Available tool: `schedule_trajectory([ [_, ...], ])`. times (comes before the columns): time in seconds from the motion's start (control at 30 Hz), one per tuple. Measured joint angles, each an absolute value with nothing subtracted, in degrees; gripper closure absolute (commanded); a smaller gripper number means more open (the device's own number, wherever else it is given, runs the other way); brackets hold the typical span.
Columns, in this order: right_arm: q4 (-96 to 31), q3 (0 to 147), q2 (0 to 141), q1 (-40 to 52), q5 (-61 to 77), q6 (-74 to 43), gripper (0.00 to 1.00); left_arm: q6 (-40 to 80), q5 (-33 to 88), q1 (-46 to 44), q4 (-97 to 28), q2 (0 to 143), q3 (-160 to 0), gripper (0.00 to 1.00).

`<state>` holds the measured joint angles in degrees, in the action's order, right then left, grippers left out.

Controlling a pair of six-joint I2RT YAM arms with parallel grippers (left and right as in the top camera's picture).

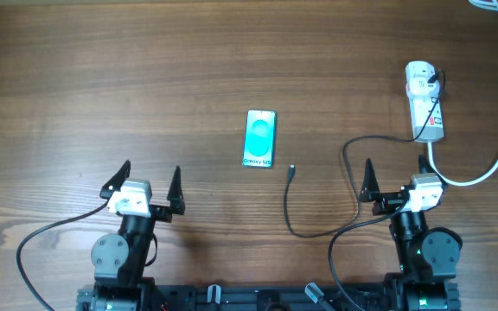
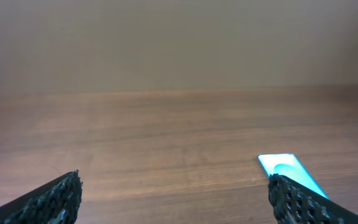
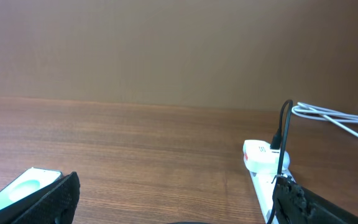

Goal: Plug charger to phone and switch on socket

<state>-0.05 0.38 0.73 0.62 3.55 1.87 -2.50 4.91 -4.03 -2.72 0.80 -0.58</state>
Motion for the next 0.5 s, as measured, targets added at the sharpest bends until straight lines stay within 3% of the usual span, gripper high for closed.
schedule_trajectory([
  [0.17, -0.05, 0.38, 0.73, 0.62, 3.55, 1.85, 0.00, -2.50, 12.78, -4.03, 1.45, 0.80, -0.54, 0.00],
  [0.4, -0.03, 0.38, 0.73, 0.62, 3.55, 1.87, 0.00, 0.34, 23.70, -4.03, 23.22, 0.75, -0.51, 0.00],
  [0.5, -0.03, 0.38, 0.73, 0.62, 3.55, 1.87, 0.00, 3.03, 25.04, -4.03, 26.00, 0.75, -1.91, 0.00],
])
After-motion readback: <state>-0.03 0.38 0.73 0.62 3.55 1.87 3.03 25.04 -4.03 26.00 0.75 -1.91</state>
